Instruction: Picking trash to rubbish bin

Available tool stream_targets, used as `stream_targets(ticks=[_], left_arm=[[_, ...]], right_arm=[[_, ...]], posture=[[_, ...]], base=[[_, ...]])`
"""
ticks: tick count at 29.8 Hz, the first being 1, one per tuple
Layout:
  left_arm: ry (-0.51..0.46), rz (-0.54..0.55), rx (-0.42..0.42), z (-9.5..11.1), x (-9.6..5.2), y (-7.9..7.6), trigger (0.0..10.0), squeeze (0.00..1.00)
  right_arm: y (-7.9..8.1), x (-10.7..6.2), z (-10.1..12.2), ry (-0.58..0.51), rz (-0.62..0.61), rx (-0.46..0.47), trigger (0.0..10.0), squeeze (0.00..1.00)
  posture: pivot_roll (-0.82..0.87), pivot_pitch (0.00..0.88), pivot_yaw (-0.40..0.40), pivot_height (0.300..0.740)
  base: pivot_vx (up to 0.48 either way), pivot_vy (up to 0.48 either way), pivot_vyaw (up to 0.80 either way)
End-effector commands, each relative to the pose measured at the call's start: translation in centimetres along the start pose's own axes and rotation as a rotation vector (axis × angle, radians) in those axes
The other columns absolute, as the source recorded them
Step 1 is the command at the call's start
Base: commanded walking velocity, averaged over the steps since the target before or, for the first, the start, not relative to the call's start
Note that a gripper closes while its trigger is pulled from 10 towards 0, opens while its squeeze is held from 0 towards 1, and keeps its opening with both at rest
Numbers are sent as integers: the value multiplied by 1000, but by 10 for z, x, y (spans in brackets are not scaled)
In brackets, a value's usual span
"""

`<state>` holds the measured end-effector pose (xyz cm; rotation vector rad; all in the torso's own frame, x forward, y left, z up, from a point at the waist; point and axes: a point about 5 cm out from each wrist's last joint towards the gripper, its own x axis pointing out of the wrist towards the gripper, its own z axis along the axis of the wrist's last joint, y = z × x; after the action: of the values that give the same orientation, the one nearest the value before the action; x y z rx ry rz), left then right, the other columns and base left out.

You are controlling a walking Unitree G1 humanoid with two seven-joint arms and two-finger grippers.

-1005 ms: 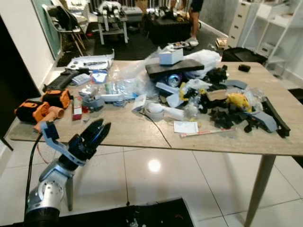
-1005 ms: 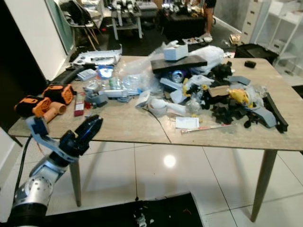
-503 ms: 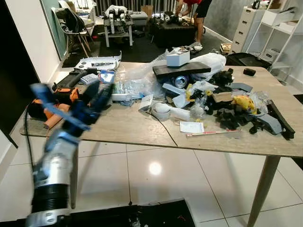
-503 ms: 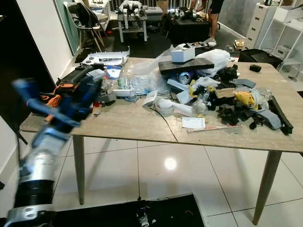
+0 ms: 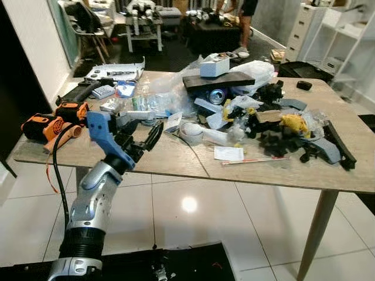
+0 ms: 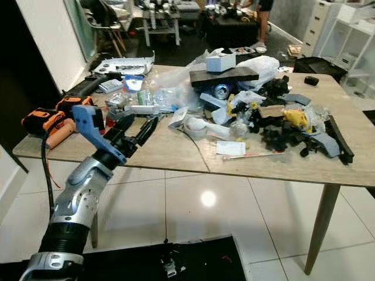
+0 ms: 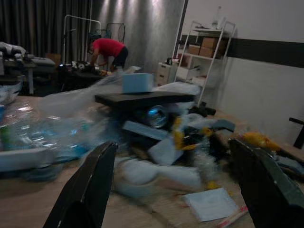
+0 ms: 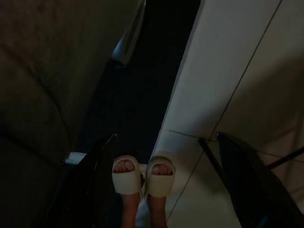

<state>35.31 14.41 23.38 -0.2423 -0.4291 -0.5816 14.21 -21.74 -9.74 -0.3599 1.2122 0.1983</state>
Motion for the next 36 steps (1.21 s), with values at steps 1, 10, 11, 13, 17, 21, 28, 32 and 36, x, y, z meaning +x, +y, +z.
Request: stream_targets(ticks=[1, 10, 11, 13, 17, 21, 28, 32, 36], left_arm=[[16, 7, -23, -7, 0, -4, 10000, 0], [13, 17, -13, -9, 1, -6, 10000, 0], [15, 24, -2, -9, 1, -6, 10000, 0], [15, 28, 4, -9, 1, -5, 10000, 0], [25, 95, 71, -8, 1, 4, 10000, 0], [35, 129, 126, -7, 1, 8, 10000, 0], [51, 292, 349, 1, 0, 26, 10000, 0], [119, 334, 587, 2, -2, 36, 10000, 0], [240, 376, 948, 2, -8, 50, 10000, 0]], right_arm=[[3, 0, -8, 26, 10, 22, 10000, 0], [3, 0, -7, 25, 9, 22, 10000, 0], [2, 0, -8, 27, 7, 24, 10000, 0], [2, 0, -8, 29, 6, 26, 10000, 0], [3, 0, -9, 41, 9, 19, 10000, 0], [3, 0, -9, 41, 5, 22, 10000, 0], [4, 0, -12, 37, 1, 25, 10000, 0], [4, 0, -15, 44, 5, 25, 10000, 0], [6, -1, -18, 53, 10, 21, 10000, 0]], posture=[[-177, 176, 37, 740], [-176, 174, 35, 740], [-176, 174, 35, 740], [-178, 173, 35, 740], [-182, 174, 36, 740], [-183, 177, 38, 740], [-188, 193, 38, 740], [-188, 208, 35, 740], [-189, 223, 38, 740]], base=[[0, 0, 0], [0, 0, 0], [0, 0, 0], [0, 0, 0], [0, 0, -547], [0, 0, -800], [0, 0, -311], [0, 0, 0], [0, 0, 0]])
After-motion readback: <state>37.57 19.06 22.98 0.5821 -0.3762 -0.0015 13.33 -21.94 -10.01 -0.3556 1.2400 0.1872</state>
